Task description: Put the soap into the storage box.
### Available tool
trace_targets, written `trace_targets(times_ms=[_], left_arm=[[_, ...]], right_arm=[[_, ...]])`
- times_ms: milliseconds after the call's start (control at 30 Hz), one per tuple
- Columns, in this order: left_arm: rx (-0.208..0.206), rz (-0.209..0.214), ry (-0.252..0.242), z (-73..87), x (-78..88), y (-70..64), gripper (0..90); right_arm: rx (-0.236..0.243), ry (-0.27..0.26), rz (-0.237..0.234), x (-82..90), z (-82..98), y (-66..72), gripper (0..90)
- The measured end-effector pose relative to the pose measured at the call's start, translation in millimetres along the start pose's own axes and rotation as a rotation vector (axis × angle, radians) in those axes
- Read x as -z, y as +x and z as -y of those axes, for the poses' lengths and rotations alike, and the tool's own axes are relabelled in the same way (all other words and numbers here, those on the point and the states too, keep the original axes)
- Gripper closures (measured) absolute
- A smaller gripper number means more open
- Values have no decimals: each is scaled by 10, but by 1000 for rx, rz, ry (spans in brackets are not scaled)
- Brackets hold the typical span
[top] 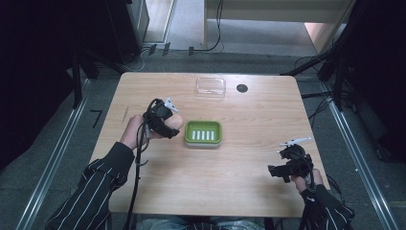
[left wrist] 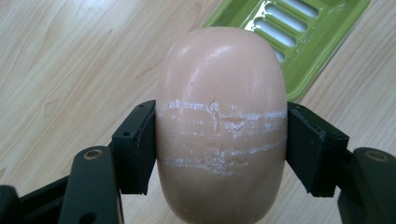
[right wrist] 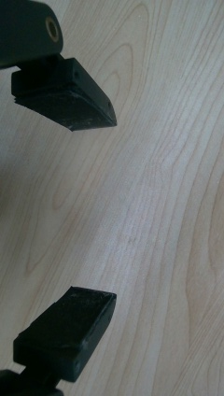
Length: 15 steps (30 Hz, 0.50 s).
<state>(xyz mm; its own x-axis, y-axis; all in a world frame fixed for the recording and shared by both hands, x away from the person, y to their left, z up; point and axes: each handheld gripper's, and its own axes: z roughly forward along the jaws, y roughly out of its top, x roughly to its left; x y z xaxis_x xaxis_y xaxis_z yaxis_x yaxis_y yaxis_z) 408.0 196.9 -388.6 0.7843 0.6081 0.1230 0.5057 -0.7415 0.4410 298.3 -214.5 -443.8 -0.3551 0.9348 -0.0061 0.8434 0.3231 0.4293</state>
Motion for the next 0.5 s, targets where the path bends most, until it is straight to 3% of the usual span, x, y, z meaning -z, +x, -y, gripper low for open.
trace_targets(times_ms=[500], left_arm=[[-34, 15, -15, -140, -55, -43, 337]], right_arm=[[-2, 3, 0, -3, 5, -5, 141]])
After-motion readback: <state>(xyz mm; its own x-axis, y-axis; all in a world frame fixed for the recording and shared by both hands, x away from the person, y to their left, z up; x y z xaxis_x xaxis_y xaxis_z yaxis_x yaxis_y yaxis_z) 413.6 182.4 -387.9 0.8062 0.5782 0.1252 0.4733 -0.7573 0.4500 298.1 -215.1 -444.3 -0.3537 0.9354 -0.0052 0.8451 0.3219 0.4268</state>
